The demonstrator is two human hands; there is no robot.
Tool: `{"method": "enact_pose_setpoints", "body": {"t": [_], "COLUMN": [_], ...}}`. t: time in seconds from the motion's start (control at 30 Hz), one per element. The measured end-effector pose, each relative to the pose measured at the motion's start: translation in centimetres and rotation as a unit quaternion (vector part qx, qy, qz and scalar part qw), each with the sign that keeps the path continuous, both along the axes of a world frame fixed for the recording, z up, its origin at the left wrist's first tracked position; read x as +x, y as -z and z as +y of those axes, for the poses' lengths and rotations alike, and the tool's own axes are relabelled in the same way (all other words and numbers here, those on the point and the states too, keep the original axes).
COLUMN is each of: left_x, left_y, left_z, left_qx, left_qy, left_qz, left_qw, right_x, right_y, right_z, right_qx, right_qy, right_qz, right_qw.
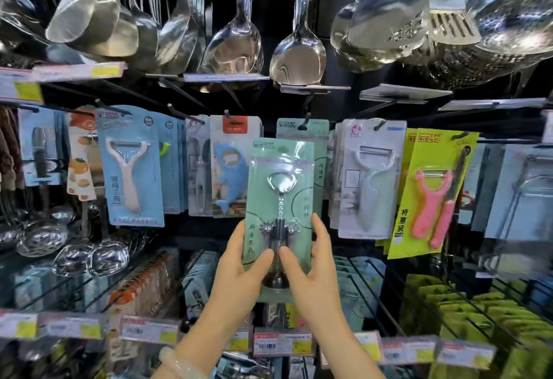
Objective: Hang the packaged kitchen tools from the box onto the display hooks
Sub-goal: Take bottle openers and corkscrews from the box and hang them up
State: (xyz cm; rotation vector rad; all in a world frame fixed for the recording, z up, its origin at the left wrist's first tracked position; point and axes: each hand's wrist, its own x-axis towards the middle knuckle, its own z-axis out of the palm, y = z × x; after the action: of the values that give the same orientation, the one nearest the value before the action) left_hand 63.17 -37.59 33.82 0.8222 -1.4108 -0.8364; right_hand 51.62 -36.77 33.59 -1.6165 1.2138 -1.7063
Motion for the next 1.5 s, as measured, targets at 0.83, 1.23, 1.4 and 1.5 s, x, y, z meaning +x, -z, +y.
{"method": "enact_pose_setpoints", "body": {"t": [0.83,1.23,1.4,1.5], "left_x": [-1.7,-2.4,-2.4,-2.6], "left_y": [-2.5,-4.0,-3.4,-3.0], "left_z": [-3.8,-8.7,-11.2,-10.8], "left_qx": [-0.036,0.084,0.074,0.089], "left_qy": [-0.067,-0.052,-0.042,-0.045], "left_qz": [-0.208,-0.384,-0.376,-0.401], "left_qw": [0.975,0.918,0.923,0.911], "right_x": [-2.0,-1.7,-1.8,-1.9], "right_y": [-3.6,-4.8,-5.3,-5.1], "right_z": [-2.4,-8.1,-9.4,-9.2], "right_qx": [-0.003,0.135,0.167,0.184], "right_qy": [0.089,0.186,0.196,0.197], "right_qz": [0.090,0.203,0.222,0.251], "right_qw": [0.992,0.952,0.941,0.930]}}
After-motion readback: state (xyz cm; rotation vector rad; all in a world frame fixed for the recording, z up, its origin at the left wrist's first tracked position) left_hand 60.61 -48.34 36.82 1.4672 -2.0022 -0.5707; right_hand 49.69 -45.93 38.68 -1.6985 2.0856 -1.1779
